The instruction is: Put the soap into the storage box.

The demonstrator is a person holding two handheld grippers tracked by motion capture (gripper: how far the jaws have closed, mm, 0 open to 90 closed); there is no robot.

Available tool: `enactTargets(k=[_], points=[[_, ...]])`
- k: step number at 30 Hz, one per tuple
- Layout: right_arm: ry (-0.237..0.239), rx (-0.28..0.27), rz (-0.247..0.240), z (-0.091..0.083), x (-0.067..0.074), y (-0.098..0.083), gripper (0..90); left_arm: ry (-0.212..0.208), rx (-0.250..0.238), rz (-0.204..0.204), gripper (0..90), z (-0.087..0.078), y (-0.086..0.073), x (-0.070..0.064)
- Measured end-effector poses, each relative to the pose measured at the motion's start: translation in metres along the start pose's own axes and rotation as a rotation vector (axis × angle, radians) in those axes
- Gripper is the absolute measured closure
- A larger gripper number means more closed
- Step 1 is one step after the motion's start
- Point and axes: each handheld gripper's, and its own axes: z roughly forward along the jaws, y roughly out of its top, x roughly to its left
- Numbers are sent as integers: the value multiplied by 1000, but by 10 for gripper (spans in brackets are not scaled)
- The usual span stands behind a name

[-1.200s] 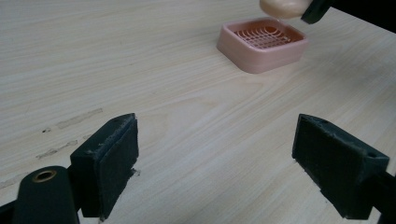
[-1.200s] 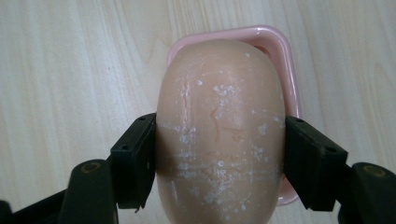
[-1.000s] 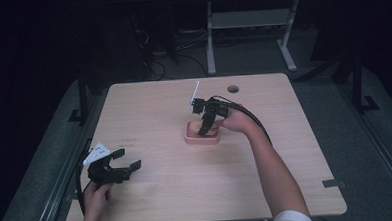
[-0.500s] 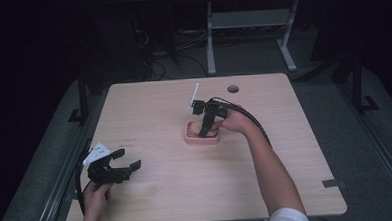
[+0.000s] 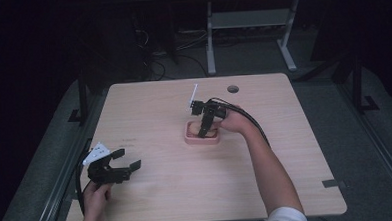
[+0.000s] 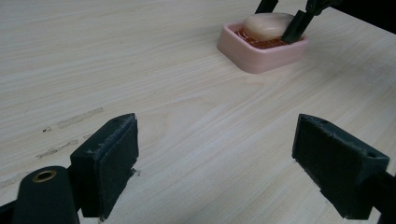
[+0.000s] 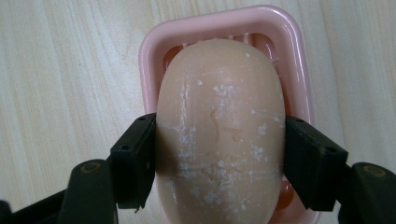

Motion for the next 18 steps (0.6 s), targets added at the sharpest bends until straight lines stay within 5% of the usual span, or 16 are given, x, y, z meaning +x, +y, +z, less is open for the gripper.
enactTargets(k=[18], points=[[-4, 1, 3, 0, -1, -1, 316, 0, 2, 0, 142, 0, 0, 0]])
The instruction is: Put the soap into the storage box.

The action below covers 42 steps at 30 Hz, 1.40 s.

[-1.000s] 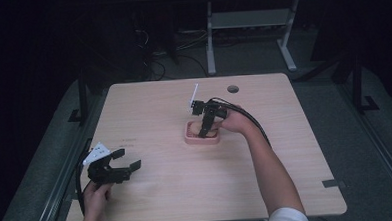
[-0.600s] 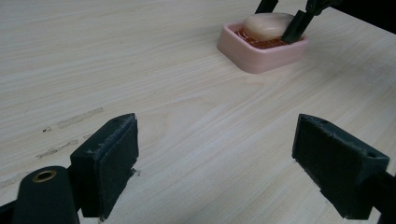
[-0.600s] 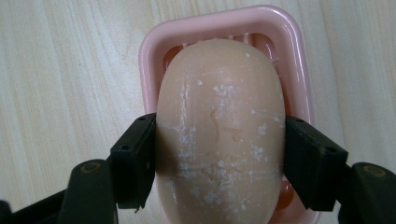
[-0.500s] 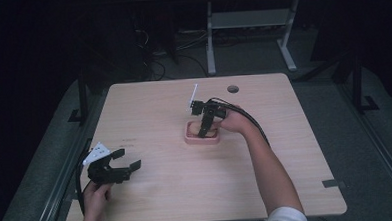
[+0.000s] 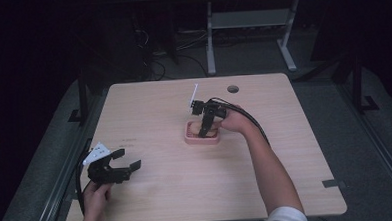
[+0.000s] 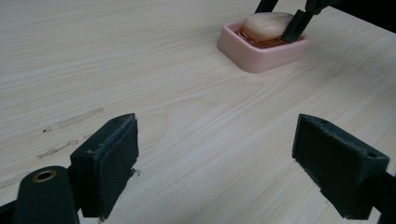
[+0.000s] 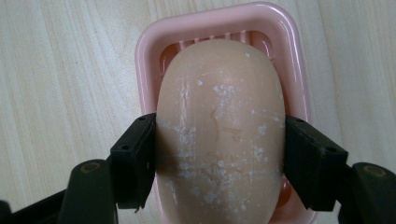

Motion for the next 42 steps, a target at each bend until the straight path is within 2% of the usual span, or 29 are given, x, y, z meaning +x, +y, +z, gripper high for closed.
enactTargets(k=[17, 19, 22, 28, 42], points=[[7, 19, 1, 4, 0, -1, 315, 0, -5, -1, 143, 0, 0, 0], [11, 17, 6, 4, 0, -1, 293, 0, -3, 0, 143, 0, 0, 0], [22, -36, 21, -6, 0, 0, 290, 0, -3, -4, 143, 0, 0, 0], [16, -39, 37, -13, 2, -4, 269, -2, -4, 3, 143, 1, 0, -1], [15, -77, 69, -24, 6, -26, 257, -2, 3, 6, 143, 2, 0, -2]])
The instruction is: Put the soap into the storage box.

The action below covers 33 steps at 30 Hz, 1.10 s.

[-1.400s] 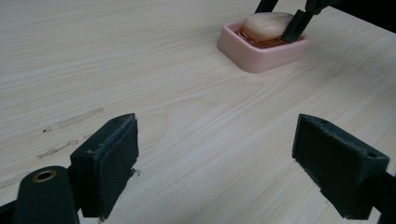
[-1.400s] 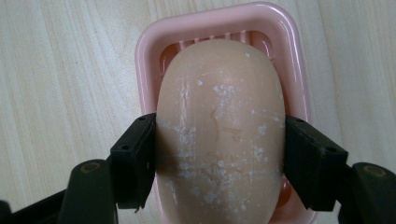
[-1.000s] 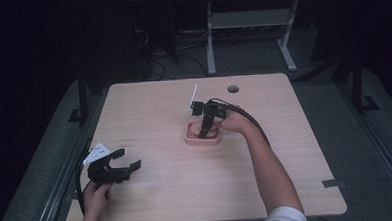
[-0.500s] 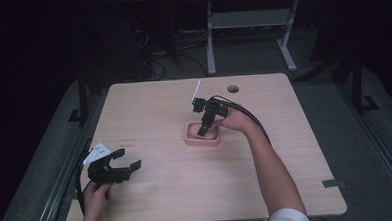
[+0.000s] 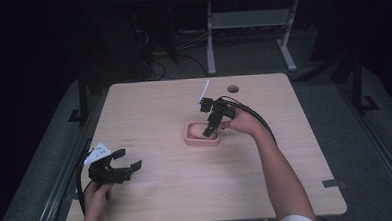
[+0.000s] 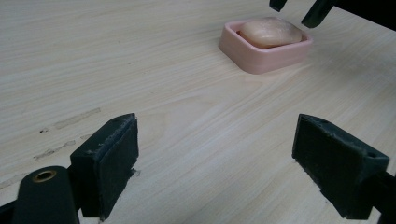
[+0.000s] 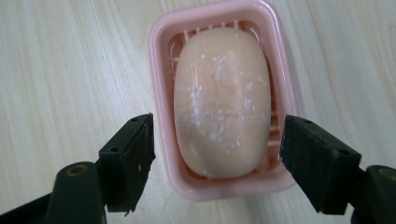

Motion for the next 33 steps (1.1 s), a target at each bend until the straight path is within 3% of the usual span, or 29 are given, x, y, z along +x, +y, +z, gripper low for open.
enactTargets(k=[10, 33], points=[[-8, -35, 22, -13, 3, -18, 254, -2, 3, 5, 143, 1, 0, -1], [-15, -24, 42, -18, 10, -44, 252, -4, 11, 7, 143, 2, 0, -2]])
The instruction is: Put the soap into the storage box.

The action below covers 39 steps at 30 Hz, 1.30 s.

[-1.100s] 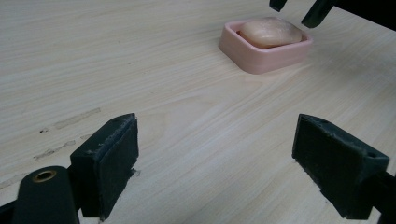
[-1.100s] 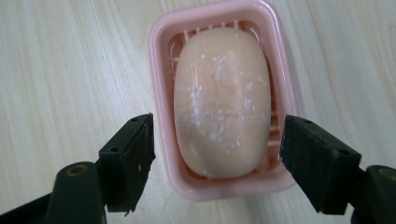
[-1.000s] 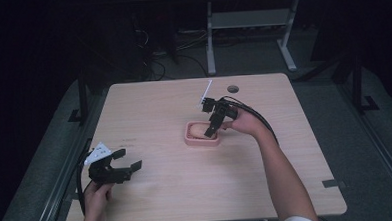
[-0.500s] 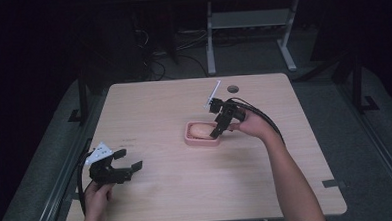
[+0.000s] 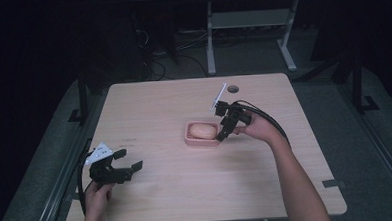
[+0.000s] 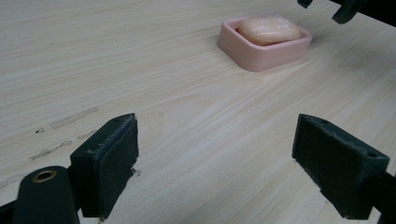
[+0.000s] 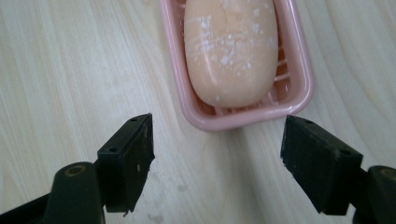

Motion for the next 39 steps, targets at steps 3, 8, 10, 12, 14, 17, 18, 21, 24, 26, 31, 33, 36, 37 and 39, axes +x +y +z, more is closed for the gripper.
enactTargets(k=[3, 8, 10, 12, 14, 17, 18, 21, 24, 26, 31, 33, 36, 37, 39], points=[[1, -14, 7, -3, 1, -5, 252, 0, 1, 3, 143, 0, 0, 0], [11, -27, 21, -6, 2, -15, 252, 1, 3, 5, 143, 0, 0, 0], [7, -20, 20, -7, 3, -18, 251, 1, 1, 5, 143, 1, 0, 0], [10, -17, 21, -7, 3, -19, 251, 0, 2, 5, 143, 1, 0, 0], [-1, -23, 20, -10, 5, -22, 252, 0, 0, 8, 142, 1, 0, 0], [-2, -39, 31, -13, 5, -30, 252, 0, 3, 5, 143, 2, 0, -1], [-3, -42, 33, -13, 5, -32, 252, 0, 3, 5, 142, 2, 0, -1], [-4, -48, 40, -14, 6, -38, 252, -1, 5, 6, 143, 2, 0, -1], [-7, -45, 43, -14, 6, -41, 252, 1, 5, 5, 143, 2, 0, -1], [-8, -54, 46, -16, 7, -43, 252, 0, 7, 5, 142, 2, 0, -1], [-14, -58, 49, -17, 8, -48, 252, 1, 9, 6, 143, 2, 0, -1], [-13, -59, 54, -17, 9, -50, 252, 2, 5, 6, 143, 2, 0, -1], [-13, -63, 57, -16, 10, -54, 252, 1, 9, 6, 143, 2, 0, -1], [-14, -58, 58, -15, 10, -55, 252, 2, 5, 6, 143, 2, 0, -1], [-12, -61, 59, -15, 11, -57, 252, 2, 4, 8, 143, 2, 0, -1]])
